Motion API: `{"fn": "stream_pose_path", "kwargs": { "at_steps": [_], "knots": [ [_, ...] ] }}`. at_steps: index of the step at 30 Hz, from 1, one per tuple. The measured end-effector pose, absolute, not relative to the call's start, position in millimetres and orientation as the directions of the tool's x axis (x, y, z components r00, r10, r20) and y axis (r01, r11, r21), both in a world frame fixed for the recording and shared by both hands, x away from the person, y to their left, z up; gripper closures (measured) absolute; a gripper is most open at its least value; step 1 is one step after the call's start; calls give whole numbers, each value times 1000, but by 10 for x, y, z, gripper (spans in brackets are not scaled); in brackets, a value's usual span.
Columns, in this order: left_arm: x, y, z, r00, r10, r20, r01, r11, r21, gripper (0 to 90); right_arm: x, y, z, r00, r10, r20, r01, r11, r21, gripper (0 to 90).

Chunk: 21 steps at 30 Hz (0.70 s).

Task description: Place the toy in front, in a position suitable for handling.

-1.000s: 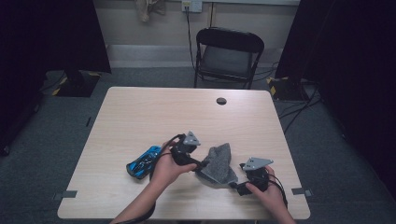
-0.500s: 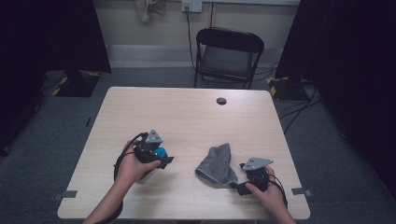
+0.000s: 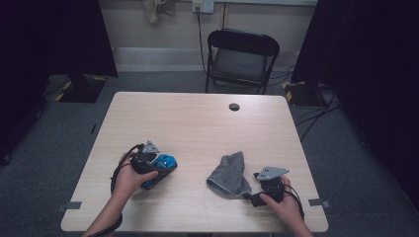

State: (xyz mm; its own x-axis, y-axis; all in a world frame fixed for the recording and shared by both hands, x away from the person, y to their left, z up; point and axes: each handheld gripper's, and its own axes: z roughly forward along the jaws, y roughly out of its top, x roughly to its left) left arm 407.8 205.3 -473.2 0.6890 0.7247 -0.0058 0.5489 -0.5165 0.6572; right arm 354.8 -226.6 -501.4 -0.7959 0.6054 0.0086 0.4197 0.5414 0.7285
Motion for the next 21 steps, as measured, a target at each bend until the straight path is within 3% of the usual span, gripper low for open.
{"fn": "stream_pose_path", "kwargs": {
  "at_steps": [18,21],
  "knots": [
    [4087,2036,-4903,696,718,-14,555,-527,644,162,3548,-2266,-5014,-796,605,8,419,542,728,118],
    [4082,2027,-4884,699,715,-17,558,-531,637,196,3548,-2266,-5014,-796,605,8,419,542,729,117]
  ]
}}
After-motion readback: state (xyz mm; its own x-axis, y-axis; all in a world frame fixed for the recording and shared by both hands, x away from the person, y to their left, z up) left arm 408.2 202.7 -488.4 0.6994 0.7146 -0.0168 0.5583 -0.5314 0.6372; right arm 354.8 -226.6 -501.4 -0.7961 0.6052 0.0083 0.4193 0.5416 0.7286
